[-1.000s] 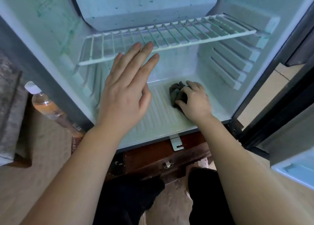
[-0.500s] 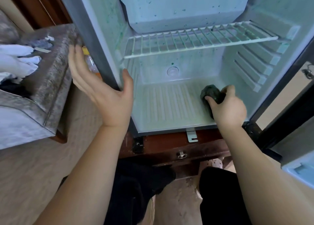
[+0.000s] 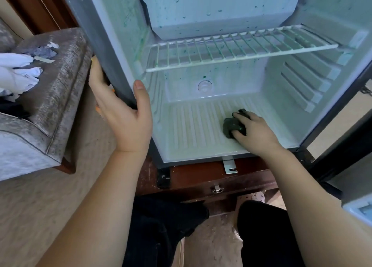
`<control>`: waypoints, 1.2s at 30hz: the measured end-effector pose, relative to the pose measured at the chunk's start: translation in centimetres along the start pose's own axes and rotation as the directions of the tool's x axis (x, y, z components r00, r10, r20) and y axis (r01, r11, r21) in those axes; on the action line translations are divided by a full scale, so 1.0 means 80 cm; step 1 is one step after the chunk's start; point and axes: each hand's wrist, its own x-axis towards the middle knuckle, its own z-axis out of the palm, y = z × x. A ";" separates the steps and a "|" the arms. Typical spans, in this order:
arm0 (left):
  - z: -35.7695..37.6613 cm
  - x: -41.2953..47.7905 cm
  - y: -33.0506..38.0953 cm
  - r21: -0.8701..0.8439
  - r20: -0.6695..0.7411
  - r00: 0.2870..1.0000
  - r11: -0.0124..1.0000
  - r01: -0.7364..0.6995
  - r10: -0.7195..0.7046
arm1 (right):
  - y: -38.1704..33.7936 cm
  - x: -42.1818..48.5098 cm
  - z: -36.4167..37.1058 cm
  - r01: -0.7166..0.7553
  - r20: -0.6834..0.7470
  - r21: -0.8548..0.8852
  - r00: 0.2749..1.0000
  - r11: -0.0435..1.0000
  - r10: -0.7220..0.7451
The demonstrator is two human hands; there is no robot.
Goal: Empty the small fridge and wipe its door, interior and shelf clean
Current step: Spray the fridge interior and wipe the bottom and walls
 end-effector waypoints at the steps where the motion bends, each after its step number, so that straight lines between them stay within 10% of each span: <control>1: -0.002 0.000 0.000 -0.003 0.003 1.000 1.000 -0.001 0.001 | -0.001 0.000 0.000 -0.007 -0.040 -0.005 0.999 1.000 0.007; 6: -0.003 0.001 -0.002 -0.003 0.022 1.000 1.000 -0.010 0.010 | -0.006 0.007 -0.005 -0.096 -0.157 0.020 0.983 0.995 0.098; 9: -0.001 0.006 -0.006 0.006 0.014 0.998 0.998 -0.055 0.055 | -0.005 0.020 -0.016 -0.230 -0.290 0.380 0.890 0.896 0.352; 12: 0.005 0.008 -0.012 -0.003 -0.031 0.997 0.997 -0.077 0.077 | -0.001 0.050 -0.032 -0.235 -0.033 0.923 0.739 0.303 0.673; 14: 0.009 0.007 -0.017 0.005 -0.055 0.993 0.995 -0.103 0.103 | 0.005 0.083 -0.035 -0.137 0.217 0.975 0.736 -0.173 0.641; 16: 0.013 0.007 -0.020 0.001 -0.079 0.987 0.990 -0.140 0.140 | 0.004 0.111 -0.037 -0.038 0.231 0.950 0.754 -0.310 0.615; 24: 0.018 0.001 -0.027 0.055 -0.101 0.963 0.968 -0.246 0.251 | -0.033 0.161 -0.034 0.167 0.035 0.962 0.708 -0.215 0.706; 32: 0.015 0.004 -0.015 0.024 -0.083 0.986 0.990 -0.140 0.141 | -0.078 0.177 -0.008 0.151 -0.435 0.875 0.662 0.460 0.610; 36: 0.014 0.005 -0.011 0.064 -0.067 0.990 0.991 -0.116 0.120 | -0.083 0.170 -0.001 0.118 -0.486 0.808 0.687 0.577 0.540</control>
